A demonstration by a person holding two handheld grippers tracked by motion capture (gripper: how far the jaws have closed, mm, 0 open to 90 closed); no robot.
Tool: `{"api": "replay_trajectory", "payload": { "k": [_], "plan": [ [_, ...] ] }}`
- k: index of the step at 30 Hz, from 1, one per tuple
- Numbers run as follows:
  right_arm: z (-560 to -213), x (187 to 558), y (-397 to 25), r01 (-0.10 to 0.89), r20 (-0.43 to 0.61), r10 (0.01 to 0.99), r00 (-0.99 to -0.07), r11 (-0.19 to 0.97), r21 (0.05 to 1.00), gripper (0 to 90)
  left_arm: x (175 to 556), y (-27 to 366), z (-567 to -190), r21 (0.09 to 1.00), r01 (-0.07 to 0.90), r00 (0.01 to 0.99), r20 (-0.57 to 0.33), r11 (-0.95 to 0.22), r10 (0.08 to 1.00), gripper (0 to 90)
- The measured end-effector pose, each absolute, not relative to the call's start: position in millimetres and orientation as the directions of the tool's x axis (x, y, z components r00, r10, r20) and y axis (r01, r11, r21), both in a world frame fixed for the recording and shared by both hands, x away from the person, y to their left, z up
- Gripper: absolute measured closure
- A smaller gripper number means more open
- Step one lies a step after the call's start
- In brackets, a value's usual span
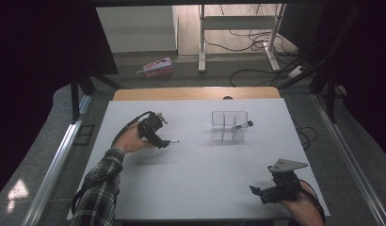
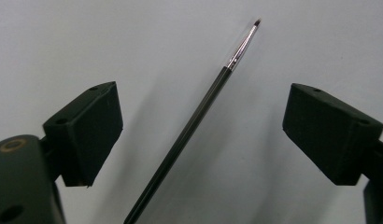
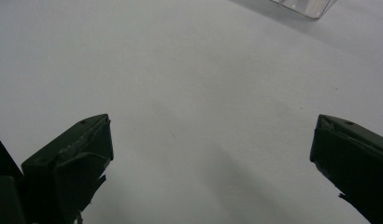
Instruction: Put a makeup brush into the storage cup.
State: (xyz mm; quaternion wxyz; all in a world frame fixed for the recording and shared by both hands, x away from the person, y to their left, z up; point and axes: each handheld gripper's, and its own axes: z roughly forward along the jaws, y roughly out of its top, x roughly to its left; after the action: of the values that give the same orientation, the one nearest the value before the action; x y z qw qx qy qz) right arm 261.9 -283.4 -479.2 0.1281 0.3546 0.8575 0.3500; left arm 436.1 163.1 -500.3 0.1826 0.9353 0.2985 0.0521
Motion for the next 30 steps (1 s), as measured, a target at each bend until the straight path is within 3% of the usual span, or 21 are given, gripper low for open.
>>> {"api": "replay_trajectory", "payload": {
  "k": [19,30],
  "plan": [
    [-479.3,260.8,-282.0,0.504,0.014,0.682,-0.731,0.526,0.685,0.0,438.2,166.7,-514.5,0.316,0.546,0.827,-0.052,-0.776,0.560,31.3],
    [-479.0,260.1,-281.1,0.495,0.009,0.674,-0.739,0.534,0.685,0.0,434.3,163.8,-508.8,0.282,0.524,0.846,-0.061,-0.803,0.530,69.5]
  ]
}}
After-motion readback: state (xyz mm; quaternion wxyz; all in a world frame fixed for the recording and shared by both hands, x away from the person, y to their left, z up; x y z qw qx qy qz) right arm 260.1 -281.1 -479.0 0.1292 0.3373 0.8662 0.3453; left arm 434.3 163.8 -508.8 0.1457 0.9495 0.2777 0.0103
